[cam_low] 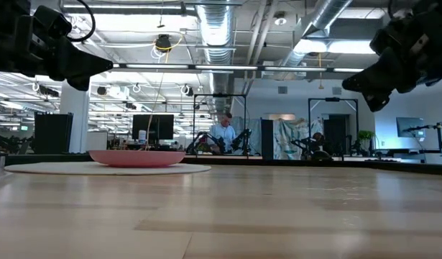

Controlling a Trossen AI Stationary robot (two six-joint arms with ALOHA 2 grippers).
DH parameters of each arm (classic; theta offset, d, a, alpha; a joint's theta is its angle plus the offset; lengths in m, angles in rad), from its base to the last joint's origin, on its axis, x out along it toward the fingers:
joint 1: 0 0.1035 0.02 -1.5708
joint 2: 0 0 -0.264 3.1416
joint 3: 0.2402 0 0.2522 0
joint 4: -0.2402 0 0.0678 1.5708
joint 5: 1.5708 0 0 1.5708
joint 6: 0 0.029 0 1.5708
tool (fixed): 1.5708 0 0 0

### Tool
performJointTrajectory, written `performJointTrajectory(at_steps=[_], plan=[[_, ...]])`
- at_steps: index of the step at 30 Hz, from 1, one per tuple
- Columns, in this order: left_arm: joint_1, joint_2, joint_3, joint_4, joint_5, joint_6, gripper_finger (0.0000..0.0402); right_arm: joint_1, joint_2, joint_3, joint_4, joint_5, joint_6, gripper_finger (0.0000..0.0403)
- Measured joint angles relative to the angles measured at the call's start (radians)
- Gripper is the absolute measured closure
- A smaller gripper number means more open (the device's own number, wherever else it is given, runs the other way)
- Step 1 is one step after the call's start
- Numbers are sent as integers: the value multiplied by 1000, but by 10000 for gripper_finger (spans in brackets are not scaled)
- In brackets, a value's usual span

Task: Pick & Place donuts
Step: Return to Home Position

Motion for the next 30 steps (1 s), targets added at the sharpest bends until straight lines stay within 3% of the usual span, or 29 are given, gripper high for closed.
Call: performJointTrajectory(at_steps=[6, 12, 30], plan=[[0, 0, 0, 0, 0, -6, 401, 0, -211, -89, 39, -1, -1, 403], [0, 0, 0, 0, -1, -6, 401, 4, -470, -91, -57, 1, -82, 403], [0, 11, -1, -1, -1, -8, 401, -25, -458, -89, -106, 27, -395, 403]])
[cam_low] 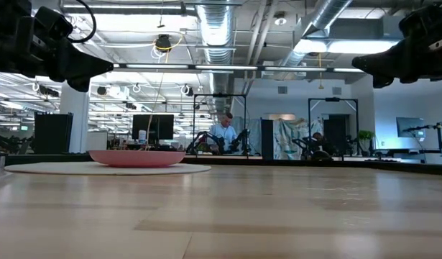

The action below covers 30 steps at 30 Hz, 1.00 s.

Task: Pick & Place donuts
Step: Return to Home Position

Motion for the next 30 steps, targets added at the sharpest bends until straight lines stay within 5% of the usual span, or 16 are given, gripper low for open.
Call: performJointTrajectory(at_steps=[30], plan=[[0, 0, 0, 0, 0, 0, 401, 3, 0, 0, -2, 0, -14, 403]])
